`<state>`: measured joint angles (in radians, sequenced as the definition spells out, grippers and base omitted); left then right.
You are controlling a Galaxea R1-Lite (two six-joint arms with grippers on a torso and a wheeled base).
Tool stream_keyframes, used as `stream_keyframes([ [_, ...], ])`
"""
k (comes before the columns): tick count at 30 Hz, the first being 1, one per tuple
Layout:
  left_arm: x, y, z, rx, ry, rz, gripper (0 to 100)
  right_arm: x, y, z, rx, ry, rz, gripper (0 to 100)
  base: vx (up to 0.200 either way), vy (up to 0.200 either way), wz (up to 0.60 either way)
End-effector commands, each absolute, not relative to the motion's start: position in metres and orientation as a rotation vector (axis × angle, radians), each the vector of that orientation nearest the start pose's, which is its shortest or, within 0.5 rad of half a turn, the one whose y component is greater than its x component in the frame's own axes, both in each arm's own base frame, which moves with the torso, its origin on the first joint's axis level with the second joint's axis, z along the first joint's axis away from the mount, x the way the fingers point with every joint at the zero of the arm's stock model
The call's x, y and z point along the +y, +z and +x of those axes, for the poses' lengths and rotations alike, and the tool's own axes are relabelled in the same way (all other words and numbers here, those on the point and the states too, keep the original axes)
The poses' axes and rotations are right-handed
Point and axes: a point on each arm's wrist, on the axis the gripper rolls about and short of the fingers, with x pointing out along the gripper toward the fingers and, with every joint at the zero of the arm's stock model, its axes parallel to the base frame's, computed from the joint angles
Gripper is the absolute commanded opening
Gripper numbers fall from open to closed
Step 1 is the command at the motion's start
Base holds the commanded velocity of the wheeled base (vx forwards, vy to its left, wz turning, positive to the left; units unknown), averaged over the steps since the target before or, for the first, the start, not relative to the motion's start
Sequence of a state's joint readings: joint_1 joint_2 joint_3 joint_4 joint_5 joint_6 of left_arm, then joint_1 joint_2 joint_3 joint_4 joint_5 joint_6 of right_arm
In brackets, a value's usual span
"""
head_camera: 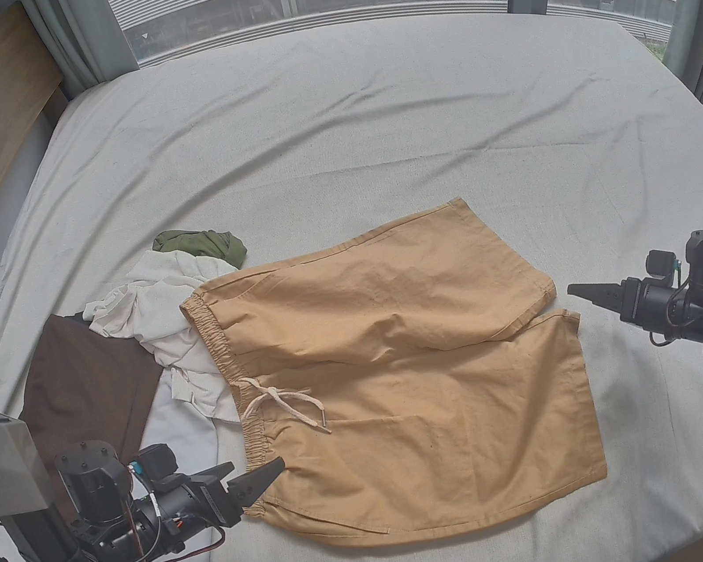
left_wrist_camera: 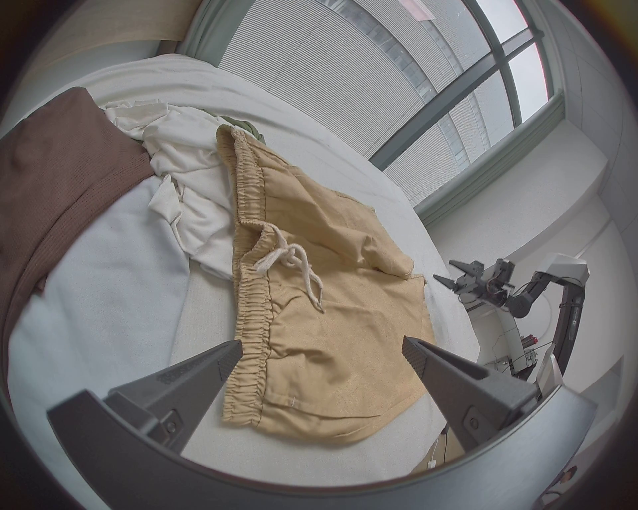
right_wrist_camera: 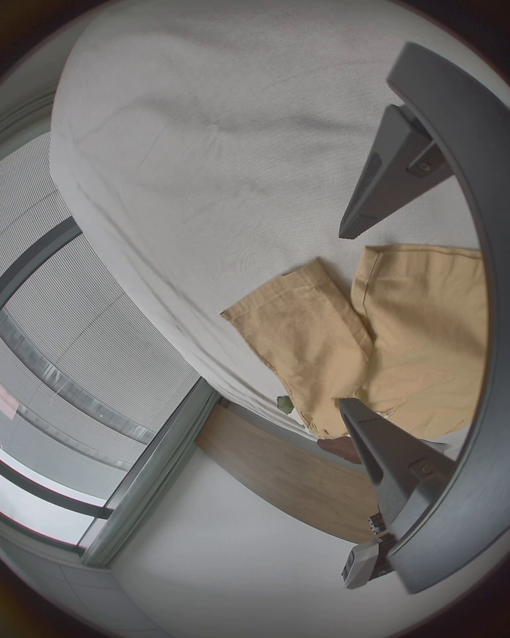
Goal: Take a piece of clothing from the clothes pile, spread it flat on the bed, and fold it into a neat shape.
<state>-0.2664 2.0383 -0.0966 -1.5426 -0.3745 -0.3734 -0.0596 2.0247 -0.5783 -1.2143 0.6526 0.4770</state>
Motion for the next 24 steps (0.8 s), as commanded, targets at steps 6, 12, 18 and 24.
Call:
stream_keyframes([
  [6, -0.065, 0.017, 0.216, 0.638, -0.506, -0.369, 100, 0.0, 0.111, 0.308, 0.293, 0.561, 0.515, 100, 0.0, 0.0, 0.0],
  [12, -0.062, 0.003, 0.217, 0.69, -0.489, -0.347, 100, 0.002, 0.111, 0.308, 0.294, 0.569, 0.513, 100, 0.0, 0.0, 0.0],
  [18, -0.059, -0.004, 0.221, 0.705, -0.477, -0.353, 100, 0.003, 0.111, 0.308, 0.294, 0.571, 0.513, 100, 0.0, 0.0, 0.0],
  [24, -0.06, -0.005, 0.224, 0.705, -0.478, -0.361, 100, 0.003, 0.111, 0.308, 0.294, 0.571, 0.513, 100, 0.0, 0.0, 0.0],
])
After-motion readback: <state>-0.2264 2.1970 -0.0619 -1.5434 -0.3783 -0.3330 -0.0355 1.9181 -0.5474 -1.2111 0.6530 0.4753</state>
